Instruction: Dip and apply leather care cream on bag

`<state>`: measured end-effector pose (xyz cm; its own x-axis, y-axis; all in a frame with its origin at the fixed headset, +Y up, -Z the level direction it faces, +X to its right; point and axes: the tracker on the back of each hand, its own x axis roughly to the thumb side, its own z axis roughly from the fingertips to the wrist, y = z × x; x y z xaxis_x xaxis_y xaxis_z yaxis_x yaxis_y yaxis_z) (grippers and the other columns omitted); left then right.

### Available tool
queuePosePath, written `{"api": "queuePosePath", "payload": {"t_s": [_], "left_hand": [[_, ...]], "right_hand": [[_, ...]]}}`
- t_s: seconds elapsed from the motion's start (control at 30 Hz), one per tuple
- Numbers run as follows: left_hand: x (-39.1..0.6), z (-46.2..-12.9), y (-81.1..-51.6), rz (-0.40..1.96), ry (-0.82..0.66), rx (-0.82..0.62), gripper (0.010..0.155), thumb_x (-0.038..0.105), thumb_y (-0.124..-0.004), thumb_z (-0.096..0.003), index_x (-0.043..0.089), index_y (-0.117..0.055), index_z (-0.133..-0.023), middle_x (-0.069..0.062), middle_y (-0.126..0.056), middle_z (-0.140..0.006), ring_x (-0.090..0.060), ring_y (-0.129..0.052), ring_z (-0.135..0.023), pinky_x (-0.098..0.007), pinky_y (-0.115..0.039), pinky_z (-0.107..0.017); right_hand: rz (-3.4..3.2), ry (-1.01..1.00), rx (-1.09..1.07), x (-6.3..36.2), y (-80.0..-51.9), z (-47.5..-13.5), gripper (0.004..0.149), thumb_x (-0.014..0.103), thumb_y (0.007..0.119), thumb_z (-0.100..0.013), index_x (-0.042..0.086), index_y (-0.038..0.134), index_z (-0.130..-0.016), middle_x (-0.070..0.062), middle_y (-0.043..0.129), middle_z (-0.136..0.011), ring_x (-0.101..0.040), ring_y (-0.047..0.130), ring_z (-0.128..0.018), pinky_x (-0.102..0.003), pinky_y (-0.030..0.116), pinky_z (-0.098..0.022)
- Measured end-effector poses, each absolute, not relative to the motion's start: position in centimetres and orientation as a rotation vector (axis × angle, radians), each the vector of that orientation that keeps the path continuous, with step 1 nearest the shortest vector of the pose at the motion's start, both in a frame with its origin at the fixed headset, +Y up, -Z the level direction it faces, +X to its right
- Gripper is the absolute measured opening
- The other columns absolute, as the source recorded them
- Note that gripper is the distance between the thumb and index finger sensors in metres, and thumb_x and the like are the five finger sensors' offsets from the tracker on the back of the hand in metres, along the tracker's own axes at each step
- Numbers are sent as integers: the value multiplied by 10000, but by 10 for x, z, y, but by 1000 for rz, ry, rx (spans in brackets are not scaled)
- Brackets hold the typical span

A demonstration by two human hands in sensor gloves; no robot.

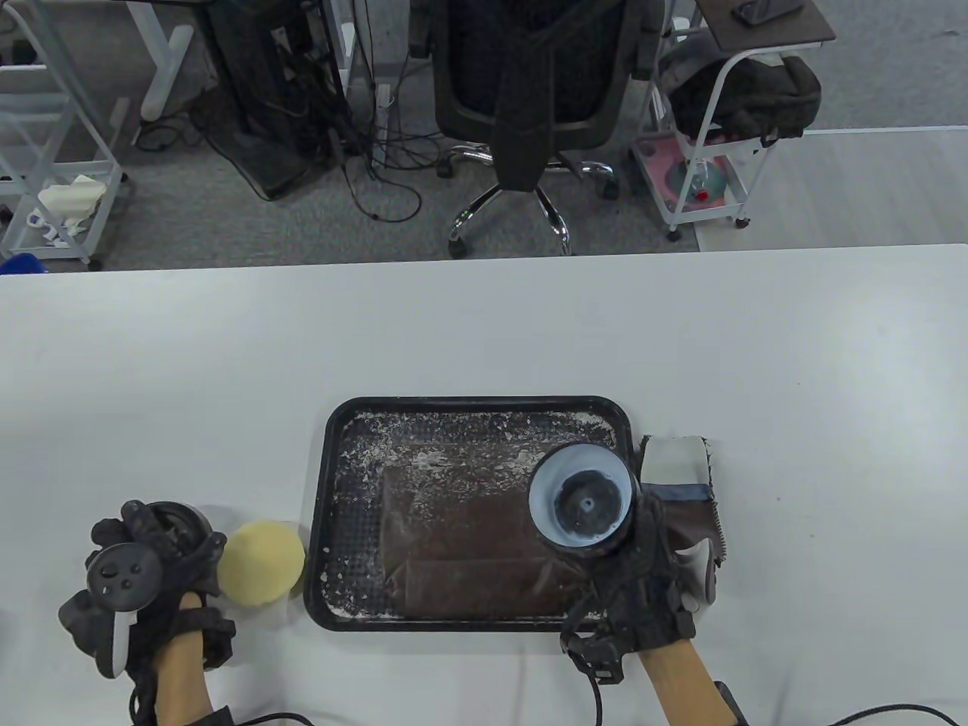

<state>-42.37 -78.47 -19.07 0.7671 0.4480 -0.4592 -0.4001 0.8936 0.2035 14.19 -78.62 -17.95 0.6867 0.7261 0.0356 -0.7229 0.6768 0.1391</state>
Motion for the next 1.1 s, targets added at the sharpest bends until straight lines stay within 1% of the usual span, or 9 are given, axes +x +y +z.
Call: {"api": "queuePosePath", "payload": {"t_s": [0.3, 0.43, 0.6, 0.63, 0.73, 0.83, 0.9, 1.0, 1.1], "left_hand": [[-431, -199, -789, 484, 522, 53, 949, 579, -926, -443, 158, -463, -1156, -279, -266, -1191, -706, -347, -1035, -815, -498, -650], [-436, -202, -793, 514, 531, 20, 858, 560, -898, -460, 139, -565, -1129, -248, -353, -1191, -646, -362, -1067, -809, -444, -679], [-436, -203, -794, 516, 518, -1, 844, 582, -857, -472, 155, -553, -1133, -228, -338, -1195, -618, -337, -1076, -794, -402, -695], [-436, -203, -794, 518, 519, -2, 812, 576, -838, -483, 154, -577, -1126, -214, -351, -1196, -606, -346, -1083, -811, -351, -683], [-435, -203, -794, 521, 523, -11, 814, 578, -832, -487, 161, -560, -1131, -209, -327, -1201, -598, -323, -1091, -832, -253, -653], [-432, -200, -791, 508, 507, 25, 813, 579, -823, -486, 147, -567, -1126, -209, -322, -1197, -597, -330, -1084, -829, -235, -641], [-429, -198, -786, 493, 487, 92, 811, 553, -839, -473, 113, -595, -1109, -237, -342, -1181, -621, -355, -1062, -831, -233, -632], [-421, -193, -772, 490, 455, 162, 803, 527, -848, -473, 84, -609, -1099, -253, -362, -1170, -628, -389, -1050, -831, -230, -631], [-409, -188, -758, 406, 417, 206, 783, 519, -849, -474, 85, -631, -1090, -258, -389, -1164, -623, -426, -1046, -830, -261, -634]], "right_hand": [[833, 29, 133, 142, -788, -180, 847, 638, 558, -683, 77, 160, -1176, -342, 312, -1167, -652, 531, -1001, -678, 688, -624], [842, 23, 124, 141, -788, -179, 845, 636, 564, -682, 78, 165, -1177, -340, 317, -1168, -652, 534, -1001, -680, 689, -622], [845, 18, 117, 142, -789, -180, 842, 634, 566, -683, 77, 172, -1177, -339, 321, -1167, -648, 539, -1003, -679, 688, -624], [845, 17, 117, 142, -789, -180, 843, 635, 566, -683, 78, 171, -1177, -338, 323, -1167, -648, 539, -1003, -679, 688, -623], [848, 2, 103, 143, -789, -179, 837, 633, 559, -685, 75, 176, -1177, -337, 332, -1166, -642, 554, -1002, -673, 694, -626], [852, 0, 85, 144, -789, -179, 836, 632, 555, -686, 69, 179, -1176, -341, 344, -1162, -637, 571, -997, -662, 703, -627], [861, -3, 70, 145, -790, -178, 839, 636, 555, -686, 65, 182, -1175, -340, 352, -1159, -634, 584, -992, -654, 711, -626], [890, -2, 57, 147, -788, -178, 890, 647, 636, -670, 66, 186, -1172, -334, 358, -1156, -628, 597, -986, -641, 724, -624], [920, 5, 55, 148, -787, -178, 958, 669, 700, -642, 59, 178, -1166, -333, 353, -1155, -619, 602, -990, -644, 730, -617]]}}
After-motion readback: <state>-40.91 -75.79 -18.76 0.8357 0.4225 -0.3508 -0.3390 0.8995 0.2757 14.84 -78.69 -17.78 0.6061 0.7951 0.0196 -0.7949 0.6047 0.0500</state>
